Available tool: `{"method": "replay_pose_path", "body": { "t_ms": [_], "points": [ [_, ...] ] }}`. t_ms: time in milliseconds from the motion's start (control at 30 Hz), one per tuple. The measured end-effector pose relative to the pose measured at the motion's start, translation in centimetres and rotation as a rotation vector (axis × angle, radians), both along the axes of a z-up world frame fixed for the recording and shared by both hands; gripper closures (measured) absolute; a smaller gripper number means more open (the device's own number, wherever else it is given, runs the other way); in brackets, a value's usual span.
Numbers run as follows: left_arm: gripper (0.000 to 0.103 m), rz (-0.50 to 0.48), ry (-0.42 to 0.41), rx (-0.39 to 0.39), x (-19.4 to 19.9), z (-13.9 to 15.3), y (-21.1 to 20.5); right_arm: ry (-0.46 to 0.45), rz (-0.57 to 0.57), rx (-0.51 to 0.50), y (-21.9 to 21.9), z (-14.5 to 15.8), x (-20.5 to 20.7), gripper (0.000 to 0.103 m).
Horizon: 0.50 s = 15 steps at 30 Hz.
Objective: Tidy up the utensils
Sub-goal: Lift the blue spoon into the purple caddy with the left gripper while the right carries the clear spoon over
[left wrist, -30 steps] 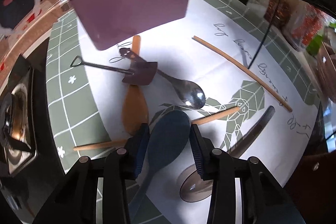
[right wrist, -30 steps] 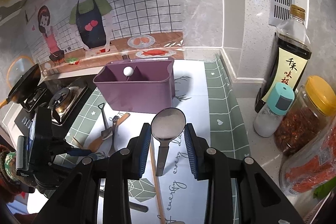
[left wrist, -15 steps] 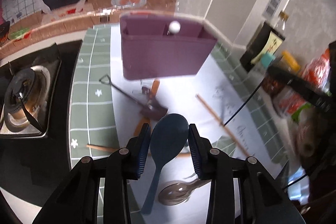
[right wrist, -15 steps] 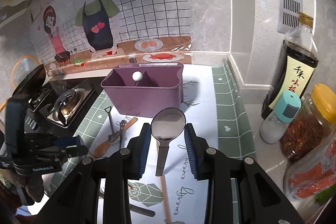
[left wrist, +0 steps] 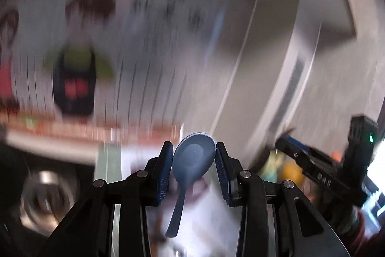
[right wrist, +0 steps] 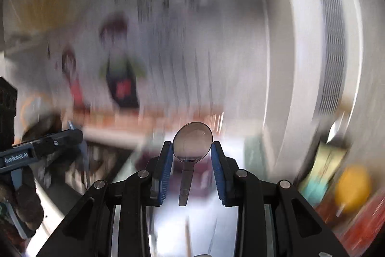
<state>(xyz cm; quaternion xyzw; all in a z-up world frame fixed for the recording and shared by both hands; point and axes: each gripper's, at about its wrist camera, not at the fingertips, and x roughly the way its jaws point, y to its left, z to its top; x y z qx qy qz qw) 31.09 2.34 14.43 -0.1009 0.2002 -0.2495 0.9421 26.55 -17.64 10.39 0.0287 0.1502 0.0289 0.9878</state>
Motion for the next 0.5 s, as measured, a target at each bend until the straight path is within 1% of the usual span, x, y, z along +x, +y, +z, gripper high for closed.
{"method": "replay_pose_path", "body": {
  "t_ms": [33, 67, 100, 133, 200, 300, 333, 367, 500],
  "points": [
    [0.066, 0.004, -0.029, -0.022, 0.5, 1.3, 0.2, -0.058, -0.005, -0.006, 0.1, 2.3, 0.2, 0.073],
    [0.066, 0.020, -0.070, -0.059, 1.4, 2.8, 0.4, -0.090, -0.011, -0.011, 0.2, 3.6, 0.4, 0.073],
    [0.066, 0.040, -0.096, -0.084, 2.1, 3.4, 0.5, -0.117, -0.014, -0.019, 0.3, 4.7, 0.9, 0.073],
    [0.066, 0.057, -0.116, -0.108, 3.1, 3.7, 0.5, -0.130, -0.008, -0.031, 0.6, 5.6, 1.8, 0.073],
    [0.066, 0.086, -0.112, -0.145, 5.0, 3.1, 0.8, -0.113, -0.004, -0.042, 0.9, 5.6, 3.2, 0.073],
    [0.066, 0.122, -0.079, -0.155, 7.7, 0.5, 0.4, -0.032, 0.005, -0.035, 1.0, 3.4, 6.1, 0.073],
    [0.066, 0.130, -0.073, -0.147, 8.5, -0.6, 0.2, 0.010, 0.012, -0.029, 1.0, 1.9, 7.2, 0.073],
    [0.066, 0.142, -0.063, -0.143, 9.2, -1.7, 0.1, 0.031, 0.015, -0.027, 0.9, 1.0, 7.8, 0.073],
    [0.066, 0.161, 0.000, -0.169, 11.4, -5.7, 0.2, 0.154, 0.031, -0.026, 0.8, -3.8, 10.7, 0.073]
  ]
}}
